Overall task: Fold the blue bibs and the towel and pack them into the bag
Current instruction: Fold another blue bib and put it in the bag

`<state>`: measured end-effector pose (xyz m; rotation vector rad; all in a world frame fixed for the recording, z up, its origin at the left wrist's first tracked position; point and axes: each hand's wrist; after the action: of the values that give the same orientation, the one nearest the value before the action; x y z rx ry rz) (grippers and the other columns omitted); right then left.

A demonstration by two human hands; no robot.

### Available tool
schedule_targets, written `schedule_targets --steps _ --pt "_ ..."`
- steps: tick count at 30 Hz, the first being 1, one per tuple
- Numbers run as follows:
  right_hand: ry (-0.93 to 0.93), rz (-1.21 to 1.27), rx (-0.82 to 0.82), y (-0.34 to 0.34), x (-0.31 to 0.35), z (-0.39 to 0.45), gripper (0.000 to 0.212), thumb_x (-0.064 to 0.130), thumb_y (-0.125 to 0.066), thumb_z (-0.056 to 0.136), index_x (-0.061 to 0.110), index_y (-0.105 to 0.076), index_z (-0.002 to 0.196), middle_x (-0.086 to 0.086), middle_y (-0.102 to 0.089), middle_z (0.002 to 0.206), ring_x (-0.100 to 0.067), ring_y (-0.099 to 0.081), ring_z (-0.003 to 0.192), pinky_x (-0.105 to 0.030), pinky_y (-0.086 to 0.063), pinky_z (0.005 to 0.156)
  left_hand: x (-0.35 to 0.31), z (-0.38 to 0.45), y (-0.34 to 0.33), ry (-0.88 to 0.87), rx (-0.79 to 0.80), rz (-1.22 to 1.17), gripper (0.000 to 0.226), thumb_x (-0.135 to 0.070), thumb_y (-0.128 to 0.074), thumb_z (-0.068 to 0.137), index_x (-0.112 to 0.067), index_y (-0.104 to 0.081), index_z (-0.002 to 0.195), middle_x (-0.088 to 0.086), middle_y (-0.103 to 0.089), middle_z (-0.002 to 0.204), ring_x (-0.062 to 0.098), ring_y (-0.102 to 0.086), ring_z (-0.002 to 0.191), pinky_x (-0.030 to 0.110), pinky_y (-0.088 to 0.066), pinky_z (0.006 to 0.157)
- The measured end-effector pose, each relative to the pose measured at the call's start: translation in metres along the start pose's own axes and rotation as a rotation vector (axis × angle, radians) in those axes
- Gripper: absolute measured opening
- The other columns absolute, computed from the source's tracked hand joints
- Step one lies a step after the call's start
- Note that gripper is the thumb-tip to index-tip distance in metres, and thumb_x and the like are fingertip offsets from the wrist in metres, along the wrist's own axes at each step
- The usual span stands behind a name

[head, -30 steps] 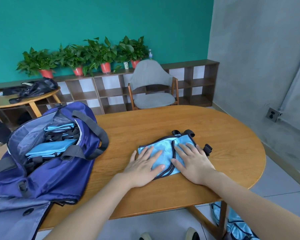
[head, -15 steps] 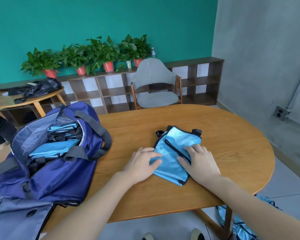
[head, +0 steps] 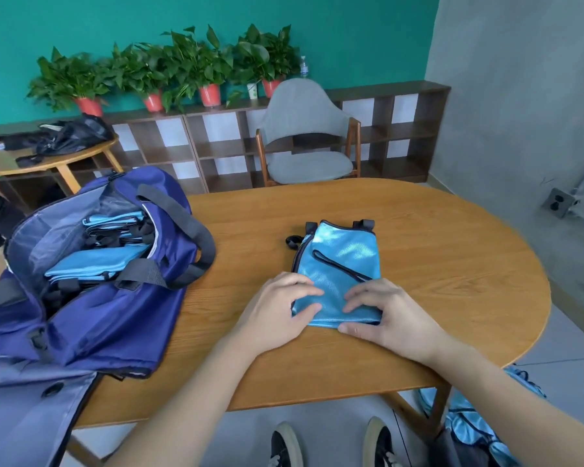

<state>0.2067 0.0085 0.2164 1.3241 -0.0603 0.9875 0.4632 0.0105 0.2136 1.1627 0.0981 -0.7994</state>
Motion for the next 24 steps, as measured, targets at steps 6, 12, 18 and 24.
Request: schedule_targets --steps 6,12,18,24 --pt "0.036 0.083 -0.035 -0.001 0.0 0.001 0.026 0.061 -0.071 0.079 0.038 -0.078 0.09 0.025 -0.068 0.107 0.0 -0.057 0.113 -0.031 -0.043 0.103 0.0 0.001 0.004 0.052 0.043 -0.119 0.021 -0.05 -0.067 0.09 -0.037 -0.08 0.101 -0.023 -0.068 0.111 0.003 -0.058 0.113 0.034 -0.049 0.093" --pt "-0.115 0.328 -0.044 0.01 0.01 0.003 0.012 0.036 -0.08 0.08 0.024 -0.08 0.083 0.019 -0.073 0.092 -0.002 -0.064 0.098 -0.017 -0.045 0.091 -0.007 -0.003 0.01 0.023 0.112 -0.023 0.061 -0.081 -0.069 0.068 -0.038 -0.074 0.112 -0.024 -0.065 0.118 -0.004 -0.052 0.12 0.027 -0.034 0.106" --pt "-0.22 0.461 -0.048 0.013 0.011 0.001 0.021 0.045 -0.085 0.072 0.03 -0.077 0.085 0.015 -0.073 0.101 -0.006 -0.064 0.103 -0.03 -0.049 0.095 -0.01 -0.002 0.014 0.205 -0.039 -0.218 0.01 -0.037 -0.079 0.086 -0.034 -0.077 0.095 -0.024 -0.072 0.093 0.001 -0.065 0.096 0.033 -0.052 0.088" --pt "-0.148 0.279 -0.023 0.008 0.011 0.002 0.047 0.051 -0.088 0.066 0.034 -0.069 0.106 0.023 -0.06 0.122 0.005 -0.053 0.12 -0.019 -0.04 0.103 -0.012 -0.004 0.018 0.319 -0.152 -0.476 0.006 -0.03 -0.075 0.09 -0.036 -0.075 0.088 0.001 -0.072 0.078 0.025 -0.062 0.068 0.041 -0.048 0.064"
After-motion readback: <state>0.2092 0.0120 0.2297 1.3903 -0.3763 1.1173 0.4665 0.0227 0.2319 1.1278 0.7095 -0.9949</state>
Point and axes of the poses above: each hand's wrist, its own z-axis towards the middle knuckle, its own y-axis out of the back of the hand, x = y × z
